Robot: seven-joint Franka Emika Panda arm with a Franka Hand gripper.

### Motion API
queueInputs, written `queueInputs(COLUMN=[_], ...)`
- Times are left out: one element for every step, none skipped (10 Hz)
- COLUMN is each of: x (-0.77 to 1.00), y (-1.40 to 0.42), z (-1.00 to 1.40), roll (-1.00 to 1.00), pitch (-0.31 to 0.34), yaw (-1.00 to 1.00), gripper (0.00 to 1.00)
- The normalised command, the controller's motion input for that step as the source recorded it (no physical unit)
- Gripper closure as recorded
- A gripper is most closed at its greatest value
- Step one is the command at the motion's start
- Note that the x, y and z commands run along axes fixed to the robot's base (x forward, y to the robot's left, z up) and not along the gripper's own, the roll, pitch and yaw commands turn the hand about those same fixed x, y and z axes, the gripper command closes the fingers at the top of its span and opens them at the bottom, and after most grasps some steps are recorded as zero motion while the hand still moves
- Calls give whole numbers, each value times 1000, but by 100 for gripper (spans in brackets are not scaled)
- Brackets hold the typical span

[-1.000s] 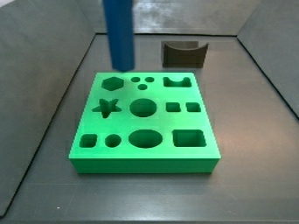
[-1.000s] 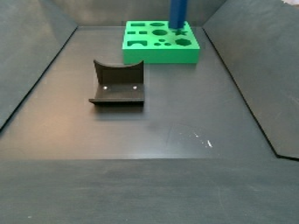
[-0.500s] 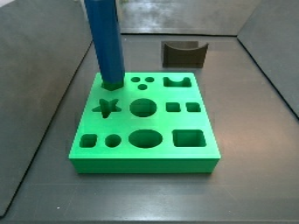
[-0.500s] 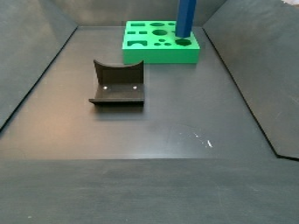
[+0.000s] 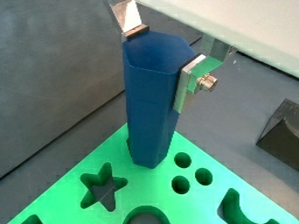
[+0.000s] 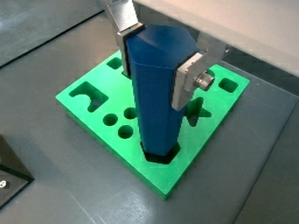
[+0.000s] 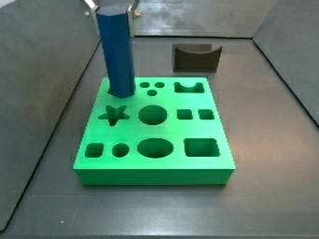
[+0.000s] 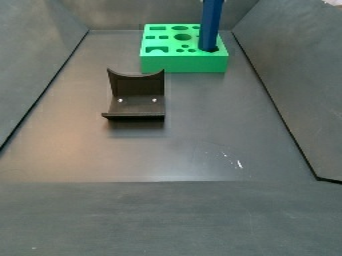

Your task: Insert the hexagon object.

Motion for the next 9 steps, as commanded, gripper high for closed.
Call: queueInputs(x=[80, 100, 83, 29, 0, -63, -360, -380, -334], y=[0, 3, 0, 0, 100, 114, 83, 34, 120], z=[-406, -446, -391, -346, -283, -254, -337, -186, -146], roll=[0, -6, 0, 0, 0, 0, -129, -41, -14], pitch=[0, -17, -13, -3, 0, -7, -89, -93, -94], yaw=[0, 0, 0, 0, 0, 0, -31, 0, 71], gripper=[100, 100, 100, 100, 100, 100, 100, 100, 100])
